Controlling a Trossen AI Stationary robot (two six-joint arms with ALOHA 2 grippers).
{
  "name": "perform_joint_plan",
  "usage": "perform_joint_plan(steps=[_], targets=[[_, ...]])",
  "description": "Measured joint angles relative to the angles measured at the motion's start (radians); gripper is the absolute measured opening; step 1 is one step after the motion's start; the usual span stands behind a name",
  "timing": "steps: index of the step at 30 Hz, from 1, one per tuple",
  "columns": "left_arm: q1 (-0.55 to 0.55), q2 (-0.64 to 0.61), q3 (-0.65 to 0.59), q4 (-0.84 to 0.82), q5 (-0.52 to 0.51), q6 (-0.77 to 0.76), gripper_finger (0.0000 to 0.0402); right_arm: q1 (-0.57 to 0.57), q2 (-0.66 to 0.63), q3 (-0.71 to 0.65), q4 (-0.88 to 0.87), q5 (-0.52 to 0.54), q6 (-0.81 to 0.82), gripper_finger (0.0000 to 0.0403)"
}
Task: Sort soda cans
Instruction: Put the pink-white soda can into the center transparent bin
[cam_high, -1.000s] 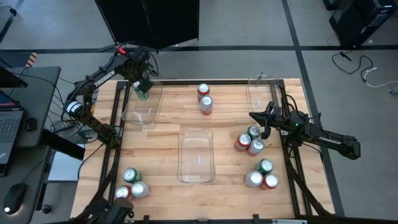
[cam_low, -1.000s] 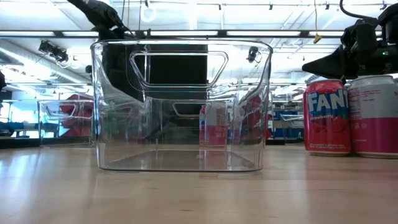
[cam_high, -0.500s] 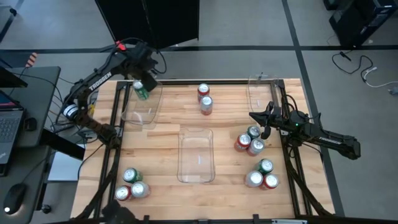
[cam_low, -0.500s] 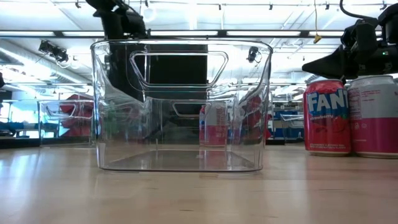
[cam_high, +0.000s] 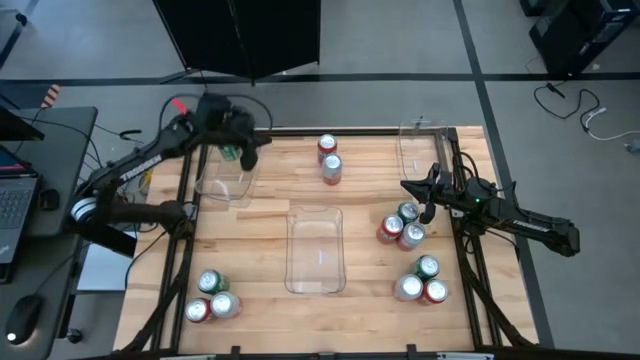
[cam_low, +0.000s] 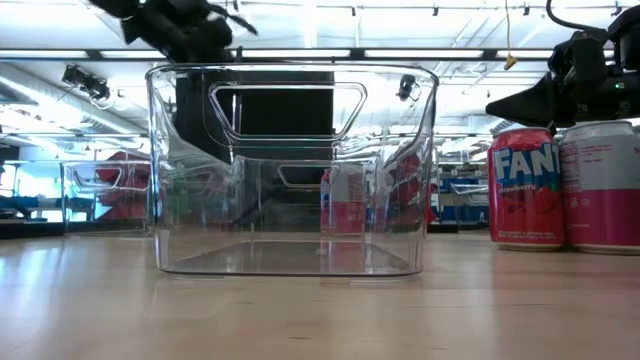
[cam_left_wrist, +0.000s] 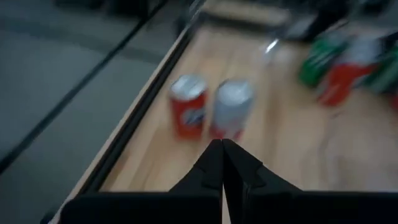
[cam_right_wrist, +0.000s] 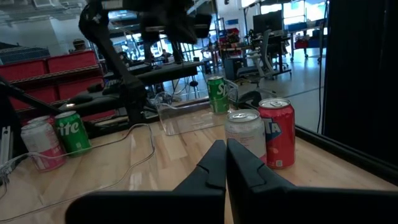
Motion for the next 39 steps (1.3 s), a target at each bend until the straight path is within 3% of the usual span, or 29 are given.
perform_joint_plan(steps=[4, 9, 17, 32, 39], targets=[[-0.069, -0.107, -0.162, 0.197, 0.063, -0.050, 0.0003, 0.000, 0.000, 0.000, 0.000, 0.000, 0.000, 0.0001], [-0.160, -0.226, -0.332, 0.369, 0.068, -0.103, 0.0003, 0.000, 0.000, 0.000, 0.000, 0.000, 0.000, 0.0001], [-0.273, -0.359, -0.496, 0.532, 0.069, -0.166, 0.0002, 0.000, 0.000, 0.000, 0.017, 0.009, 0.000, 0.0001], [-0.340, -0.377, -0.608, 0.623, 0.065, -0.120, 0.0002, 0.000, 0.006, 0.000, 0.278, 0.026, 0.027, 0.0001], [-0.357, -0.377, -0.608, 0.629, 0.064, -0.098, 0.0002, 0.037, 0.126, 0.000, 0.317, 0.037, 0.096, 0.0014]])
